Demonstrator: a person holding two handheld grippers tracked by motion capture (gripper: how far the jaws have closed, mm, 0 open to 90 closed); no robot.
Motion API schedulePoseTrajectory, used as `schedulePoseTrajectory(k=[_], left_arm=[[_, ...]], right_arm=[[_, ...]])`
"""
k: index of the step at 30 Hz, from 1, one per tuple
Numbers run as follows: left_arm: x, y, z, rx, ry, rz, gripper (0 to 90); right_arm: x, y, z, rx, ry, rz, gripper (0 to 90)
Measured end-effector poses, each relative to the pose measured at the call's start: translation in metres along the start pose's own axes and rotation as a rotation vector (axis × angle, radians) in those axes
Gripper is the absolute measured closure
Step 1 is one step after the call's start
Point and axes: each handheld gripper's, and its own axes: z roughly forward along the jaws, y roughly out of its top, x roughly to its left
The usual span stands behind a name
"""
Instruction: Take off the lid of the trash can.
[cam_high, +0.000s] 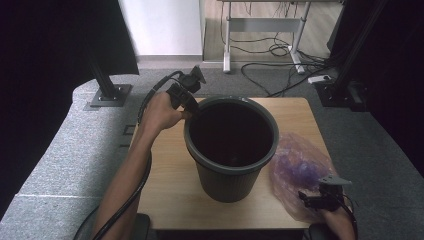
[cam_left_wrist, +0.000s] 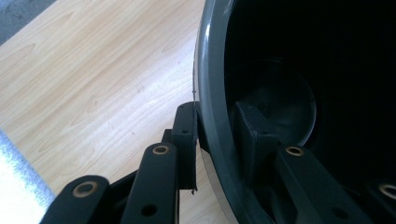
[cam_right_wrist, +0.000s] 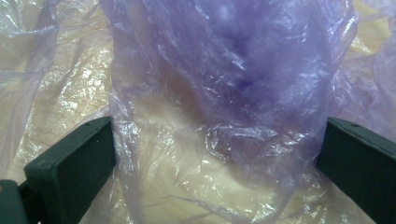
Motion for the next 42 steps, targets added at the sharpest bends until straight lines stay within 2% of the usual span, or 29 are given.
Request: schedulePoseTrajectory(k=[7, 12, 20, 28, 32, 33, 34, 35, 42], left_arm=[[0.006, 0.001, -0.003, -0.030, -0.043, -0.057, 73.3], [0.010, 0.001, -0.003, -0.053, -0.075, -0.080, 75.4], [0.013, 0.003, -0.005, -0.060, -0.108, -0.098, 76.3], [0.012, 0.004, -0.005, -0.052, -0.103, -0.099, 76.3], [0.012, 0.004, -0.005, -0.041, -0.105, -0.102, 76.2], [0.012, 0.004, -0.004, -0.039, -0.105, -0.102, 76.2], [0.012, 0.004, -0.004, -0.037, -0.105, -0.100, 76.1], [0.012, 0.004, -0.003, -0.033, -0.103, -0.100, 76.1], [0.012, 0.004, -0.003, -0.043, -0.095, -0.094, 75.9]], right_arm=[[0.000, 0.000, 0.000, 0.001, 0.001, -0.001, 0.0], [0.000, 0.000, 0.000, 0.000, 0.001, -0.001, 0.0], [0.000, 0.000, 0.000, 0.000, 0.001, -0.001, 0.0], [0.000, 0.007, -0.005, 0.009, 0.008, -0.001, 0.0], [0.005, 0.021, -0.017, -0.029, 0.024, -0.013, 0.0], [0.007, 0.026, -0.021, -0.044, 0.041, -0.015, 0.0], [0.012, 0.038, -0.030, -0.080, 0.087, -0.020, 0.0], [0.012, 0.038, -0.030, -0.080, 0.087, -0.020, 0.0], [0.033, 0.088, -0.058, -0.150, 0.198, -0.092, 0.0]])
